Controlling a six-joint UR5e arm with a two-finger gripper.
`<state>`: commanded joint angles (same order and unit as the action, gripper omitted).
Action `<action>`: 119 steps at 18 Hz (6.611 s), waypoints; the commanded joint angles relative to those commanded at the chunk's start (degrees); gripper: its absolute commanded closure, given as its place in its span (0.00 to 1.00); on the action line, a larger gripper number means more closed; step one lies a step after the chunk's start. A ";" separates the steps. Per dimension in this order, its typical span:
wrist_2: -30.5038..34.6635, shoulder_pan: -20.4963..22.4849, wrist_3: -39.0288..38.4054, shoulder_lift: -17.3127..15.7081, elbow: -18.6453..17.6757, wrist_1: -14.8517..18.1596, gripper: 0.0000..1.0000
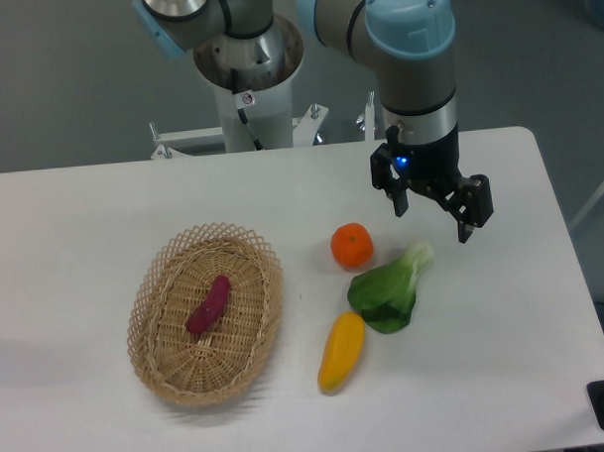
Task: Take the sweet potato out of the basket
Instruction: 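Move the open gripper over the basket above the purple sweet potato, then lower the gripper into the basket and close it on the sweet potato, then lift the sweet potato out of the basket and carry it upward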
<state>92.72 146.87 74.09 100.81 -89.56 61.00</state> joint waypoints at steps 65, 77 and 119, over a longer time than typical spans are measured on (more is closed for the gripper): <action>-3.43 -27.77 -35.60 14.94 -13.10 -12.30 0.70; -3.51 -24.71 -32.26 9.93 -9.24 -11.78 0.71; -11.43 12.04 7.21 2.20 0.35 3.60 0.71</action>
<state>81.30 158.91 81.30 103.01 -89.21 64.60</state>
